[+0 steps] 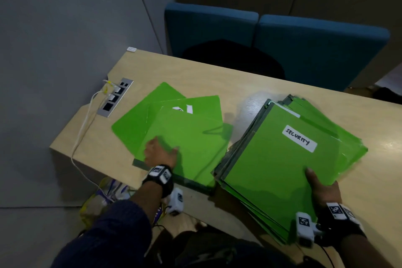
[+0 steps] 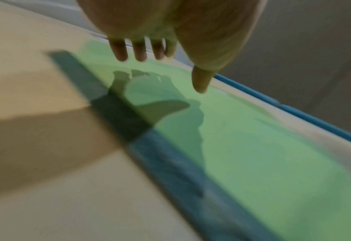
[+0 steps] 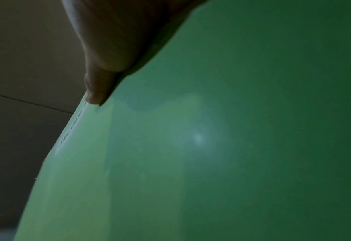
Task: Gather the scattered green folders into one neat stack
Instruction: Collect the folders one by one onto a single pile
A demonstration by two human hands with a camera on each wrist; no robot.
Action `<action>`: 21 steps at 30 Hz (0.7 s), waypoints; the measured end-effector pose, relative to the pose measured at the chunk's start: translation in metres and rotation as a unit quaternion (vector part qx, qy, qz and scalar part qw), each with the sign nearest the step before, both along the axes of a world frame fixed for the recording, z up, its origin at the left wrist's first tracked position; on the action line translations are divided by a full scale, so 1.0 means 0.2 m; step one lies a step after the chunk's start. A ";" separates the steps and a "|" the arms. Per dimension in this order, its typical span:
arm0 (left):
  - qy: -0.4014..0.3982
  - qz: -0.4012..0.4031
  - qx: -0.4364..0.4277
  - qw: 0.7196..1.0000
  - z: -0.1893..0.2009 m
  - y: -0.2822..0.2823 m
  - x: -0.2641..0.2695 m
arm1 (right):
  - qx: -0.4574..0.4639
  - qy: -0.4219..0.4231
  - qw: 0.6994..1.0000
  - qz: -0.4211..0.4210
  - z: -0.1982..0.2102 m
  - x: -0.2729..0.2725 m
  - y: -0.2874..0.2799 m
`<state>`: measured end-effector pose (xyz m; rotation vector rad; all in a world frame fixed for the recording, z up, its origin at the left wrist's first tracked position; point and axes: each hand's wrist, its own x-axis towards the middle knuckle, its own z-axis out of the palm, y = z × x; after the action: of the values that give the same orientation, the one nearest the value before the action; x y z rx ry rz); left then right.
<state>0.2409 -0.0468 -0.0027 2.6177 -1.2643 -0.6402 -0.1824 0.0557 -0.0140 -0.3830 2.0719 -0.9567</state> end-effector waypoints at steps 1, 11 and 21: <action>-0.019 0.078 0.002 0.997 0.01 0.05 0.10 | 0.004 0.000 1.000 0.002 0.01 0.01 0.00; 0.154 0.217 0.204 0.942 -0.08 0.05 0.33 | 0.016 0.007 1.000 -0.004 0.03 0.03 0.00; 0.079 0.187 0.229 0.952 0.08 0.05 0.25 | 0.017 -0.002 1.000 0.008 -0.06 -0.04 0.01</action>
<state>0.2901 -0.0362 0.0143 2.9685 -0.5953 -1.1506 -0.1911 0.0584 -0.0268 -0.3794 2.0762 -0.9111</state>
